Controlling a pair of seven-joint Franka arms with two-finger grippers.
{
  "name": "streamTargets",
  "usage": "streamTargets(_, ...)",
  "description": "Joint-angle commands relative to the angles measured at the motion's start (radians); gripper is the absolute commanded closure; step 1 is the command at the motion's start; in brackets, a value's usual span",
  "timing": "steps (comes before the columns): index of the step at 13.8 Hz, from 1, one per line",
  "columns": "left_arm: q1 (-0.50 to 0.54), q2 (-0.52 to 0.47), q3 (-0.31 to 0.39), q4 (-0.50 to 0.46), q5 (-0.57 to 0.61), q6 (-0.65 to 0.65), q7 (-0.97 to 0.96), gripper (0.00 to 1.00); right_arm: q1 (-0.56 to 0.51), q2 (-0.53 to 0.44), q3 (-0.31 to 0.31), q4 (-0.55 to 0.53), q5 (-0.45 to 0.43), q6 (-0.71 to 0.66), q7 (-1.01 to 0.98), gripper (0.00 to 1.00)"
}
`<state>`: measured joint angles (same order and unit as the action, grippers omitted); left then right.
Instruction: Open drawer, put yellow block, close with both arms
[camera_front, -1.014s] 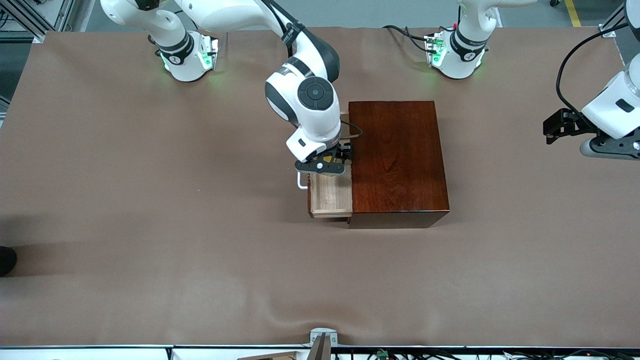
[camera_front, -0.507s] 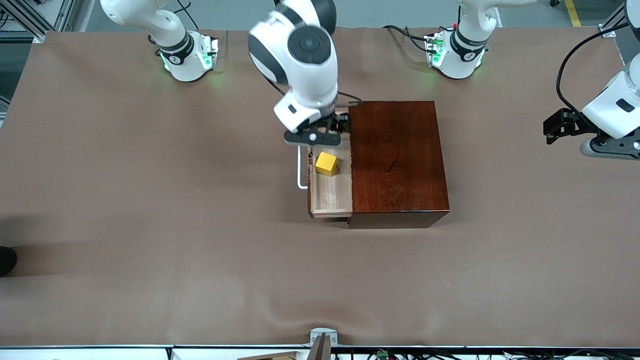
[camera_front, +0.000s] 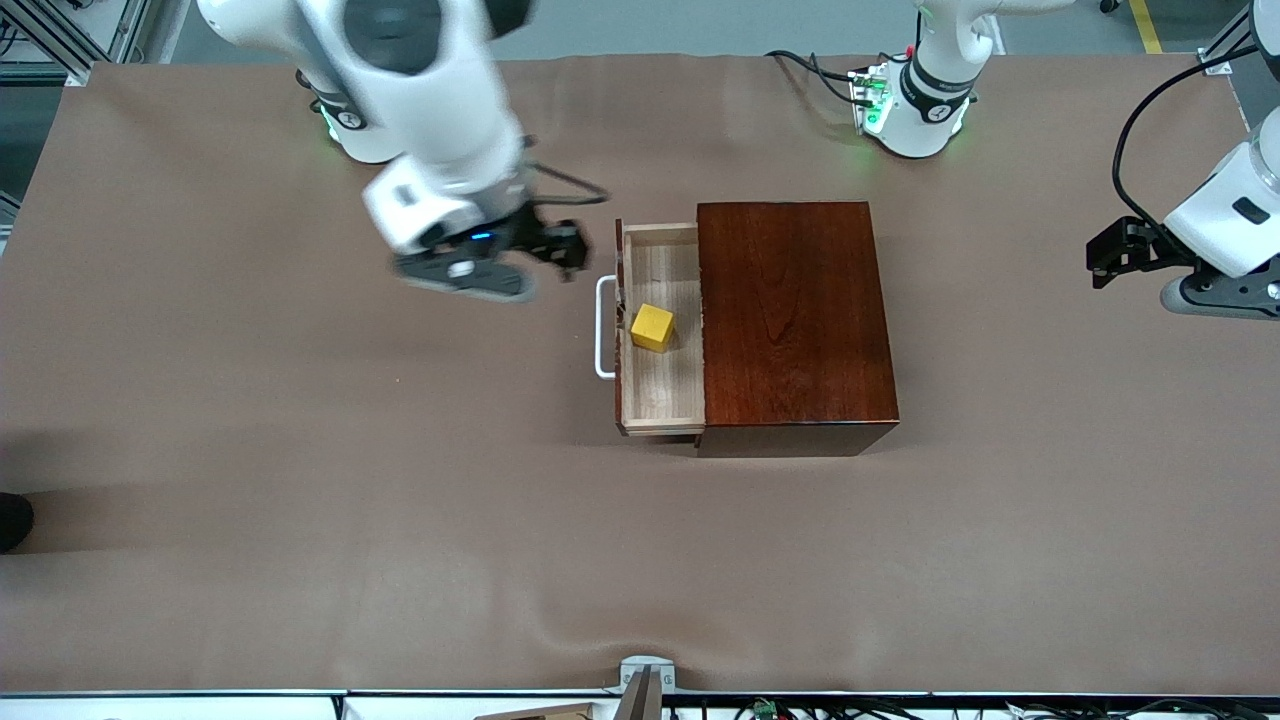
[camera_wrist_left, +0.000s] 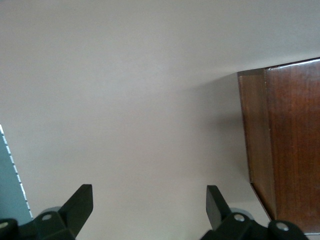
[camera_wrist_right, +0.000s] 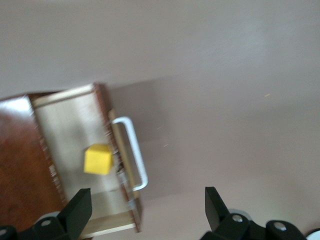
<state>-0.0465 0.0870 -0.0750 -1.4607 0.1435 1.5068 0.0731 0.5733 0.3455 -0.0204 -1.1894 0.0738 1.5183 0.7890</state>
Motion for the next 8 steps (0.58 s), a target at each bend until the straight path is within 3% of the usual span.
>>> streamTargets(1,0.014,-0.001,0.003,0.014,-0.056,-0.002,-0.013,0.00,-0.065,-0.060,-0.047,-0.033,-0.003,-0.045,-0.129,0.00)
streamTargets(8,0.013,-0.006,0.003,0.014,-0.065,-0.005,-0.013,0.00,-0.355,-0.243,-0.050,-0.205,-0.039,-0.050,-0.506,0.00)
